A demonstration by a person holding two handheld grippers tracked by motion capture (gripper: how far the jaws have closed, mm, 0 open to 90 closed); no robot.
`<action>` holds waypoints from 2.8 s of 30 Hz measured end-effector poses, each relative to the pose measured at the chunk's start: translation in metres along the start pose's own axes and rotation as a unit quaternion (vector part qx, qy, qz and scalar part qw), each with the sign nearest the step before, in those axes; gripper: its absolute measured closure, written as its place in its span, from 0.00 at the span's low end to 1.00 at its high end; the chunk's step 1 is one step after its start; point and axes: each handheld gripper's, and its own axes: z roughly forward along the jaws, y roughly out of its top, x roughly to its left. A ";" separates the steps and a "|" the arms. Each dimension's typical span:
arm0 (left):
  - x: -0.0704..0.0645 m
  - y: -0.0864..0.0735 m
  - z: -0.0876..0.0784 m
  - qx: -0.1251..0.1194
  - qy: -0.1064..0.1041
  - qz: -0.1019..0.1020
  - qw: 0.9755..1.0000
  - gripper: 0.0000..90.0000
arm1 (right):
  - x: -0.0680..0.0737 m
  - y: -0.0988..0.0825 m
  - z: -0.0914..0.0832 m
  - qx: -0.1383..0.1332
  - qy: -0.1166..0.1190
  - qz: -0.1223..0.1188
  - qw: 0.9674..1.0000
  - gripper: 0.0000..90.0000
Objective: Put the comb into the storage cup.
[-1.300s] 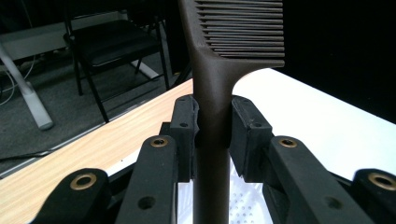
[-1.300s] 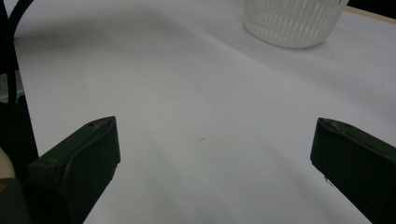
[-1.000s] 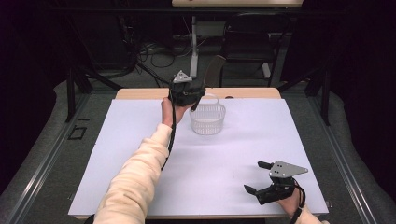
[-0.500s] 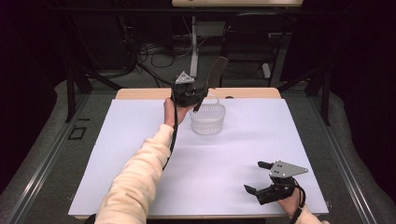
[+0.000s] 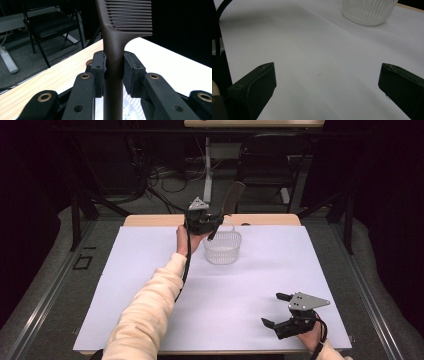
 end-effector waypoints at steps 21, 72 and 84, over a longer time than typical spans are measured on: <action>0.001 -0.006 0.006 0.003 -0.003 -0.004 1.000 0.81 | 0.000 0.000 0.000 -0.001 0.001 0.000 1.000 0.01; 0.003 -0.013 0.008 0.026 -0.020 0.009 0.999 0.80 | 0.000 0.000 0.000 -0.001 0.001 0.001 1.000 0.01; 0.003 -0.015 0.010 0.029 -0.026 0.009 0.999 0.80 | 0.000 0.000 0.000 -0.001 0.000 0.002 1.000 0.01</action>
